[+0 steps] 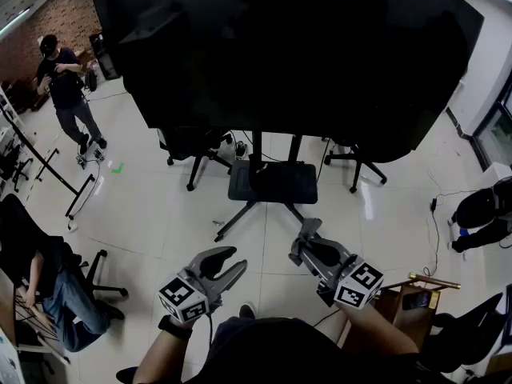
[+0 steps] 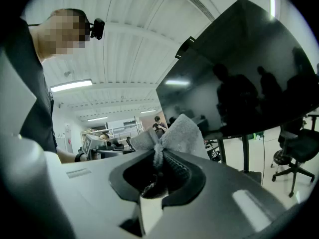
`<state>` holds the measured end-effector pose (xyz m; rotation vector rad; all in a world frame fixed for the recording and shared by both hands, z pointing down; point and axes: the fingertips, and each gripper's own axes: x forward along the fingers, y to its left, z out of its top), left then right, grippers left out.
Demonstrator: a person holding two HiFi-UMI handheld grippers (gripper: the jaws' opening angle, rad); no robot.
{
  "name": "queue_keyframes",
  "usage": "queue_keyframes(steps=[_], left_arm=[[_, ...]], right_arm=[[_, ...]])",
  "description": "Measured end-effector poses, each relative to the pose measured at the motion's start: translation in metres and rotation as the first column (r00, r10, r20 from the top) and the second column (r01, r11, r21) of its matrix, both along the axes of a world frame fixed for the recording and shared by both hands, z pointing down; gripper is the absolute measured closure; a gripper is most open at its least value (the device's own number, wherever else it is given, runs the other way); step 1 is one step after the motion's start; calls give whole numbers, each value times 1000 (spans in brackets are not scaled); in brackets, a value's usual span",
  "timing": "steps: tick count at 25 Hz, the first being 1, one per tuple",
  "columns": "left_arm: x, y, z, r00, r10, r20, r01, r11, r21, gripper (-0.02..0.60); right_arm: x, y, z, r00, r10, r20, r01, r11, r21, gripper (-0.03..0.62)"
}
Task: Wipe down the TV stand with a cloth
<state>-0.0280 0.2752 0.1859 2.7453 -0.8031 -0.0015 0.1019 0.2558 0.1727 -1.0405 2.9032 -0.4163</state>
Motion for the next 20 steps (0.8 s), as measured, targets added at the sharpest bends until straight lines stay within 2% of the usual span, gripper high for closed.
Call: queue_keyframes(steps=[8, 13, 20], left_arm=[[-53, -9, 22, 997, 59, 54, -58, 998, -15, 334], [-77, -29, 31, 999, 43, 27, -43, 999, -20, 288], [-80, -64, 40, 1000, 18, 23, -17, 998, -53, 264]], right_arm=[[-42, -46, 25, 996, 30, -85, -32, 999, -28, 554], [-52, -88, 46, 991, 50, -121, -58, 996, -69, 554], [-58, -166, 84, 982, 57, -178, -79, 990, -116, 554]])
